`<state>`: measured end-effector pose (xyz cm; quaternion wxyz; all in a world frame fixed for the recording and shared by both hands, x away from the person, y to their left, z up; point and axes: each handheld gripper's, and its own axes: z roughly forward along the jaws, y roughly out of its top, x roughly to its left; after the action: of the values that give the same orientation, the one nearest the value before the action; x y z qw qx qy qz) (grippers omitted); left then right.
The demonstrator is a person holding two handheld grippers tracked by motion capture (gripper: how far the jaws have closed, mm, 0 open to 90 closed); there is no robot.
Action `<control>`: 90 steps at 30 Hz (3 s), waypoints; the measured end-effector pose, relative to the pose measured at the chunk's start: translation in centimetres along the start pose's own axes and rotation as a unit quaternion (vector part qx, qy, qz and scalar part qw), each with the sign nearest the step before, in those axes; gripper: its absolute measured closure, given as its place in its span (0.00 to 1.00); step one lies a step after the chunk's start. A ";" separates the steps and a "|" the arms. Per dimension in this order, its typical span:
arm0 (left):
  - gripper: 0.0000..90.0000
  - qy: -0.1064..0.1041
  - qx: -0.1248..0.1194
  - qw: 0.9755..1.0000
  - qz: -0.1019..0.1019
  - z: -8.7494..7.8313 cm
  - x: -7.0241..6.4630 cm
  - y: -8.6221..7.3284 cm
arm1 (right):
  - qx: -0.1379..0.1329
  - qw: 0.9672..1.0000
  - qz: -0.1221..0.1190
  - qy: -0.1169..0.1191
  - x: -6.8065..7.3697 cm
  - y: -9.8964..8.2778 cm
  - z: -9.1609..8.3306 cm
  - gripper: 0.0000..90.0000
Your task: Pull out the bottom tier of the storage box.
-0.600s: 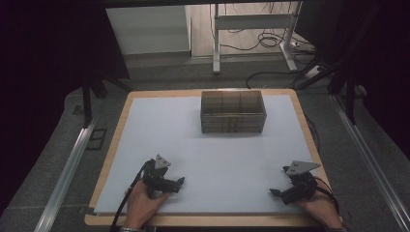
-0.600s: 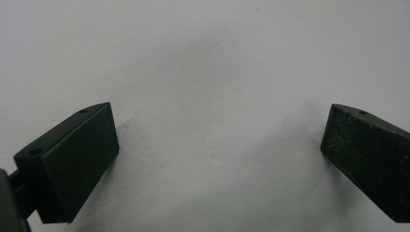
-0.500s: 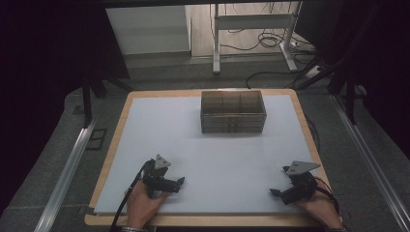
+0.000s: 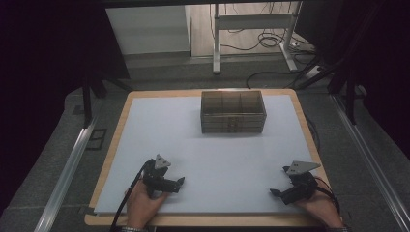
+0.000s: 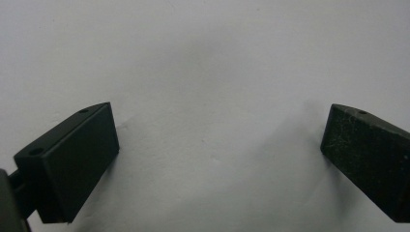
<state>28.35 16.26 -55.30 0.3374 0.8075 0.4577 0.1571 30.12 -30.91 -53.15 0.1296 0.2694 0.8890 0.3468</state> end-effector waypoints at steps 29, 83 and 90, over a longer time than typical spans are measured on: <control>0.00 0.000 0.000 1.000 0.000 0.0 0.0 0.0 | 0.018 1.000 -0.006 -0.001 -0.2 1.8 -0.8 0.27; 0.00 0.000 0.000 1.000 0.000 0.0 0.0 0.0 | 0.024 0.973 -0.196 -0.119 1.2 7.8 2.5 0.50; 0.00 0.000 0.000 1.000 -0.001 0.0 0.0 0.0 | 0.026 0.967 -0.218 -0.131 1.6 8.6 3.6 0.50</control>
<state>28.35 16.26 -55.31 0.3376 0.8071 0.4582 0.1571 33.68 -22.77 -49.87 0.3104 0.1159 0.9103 0.2483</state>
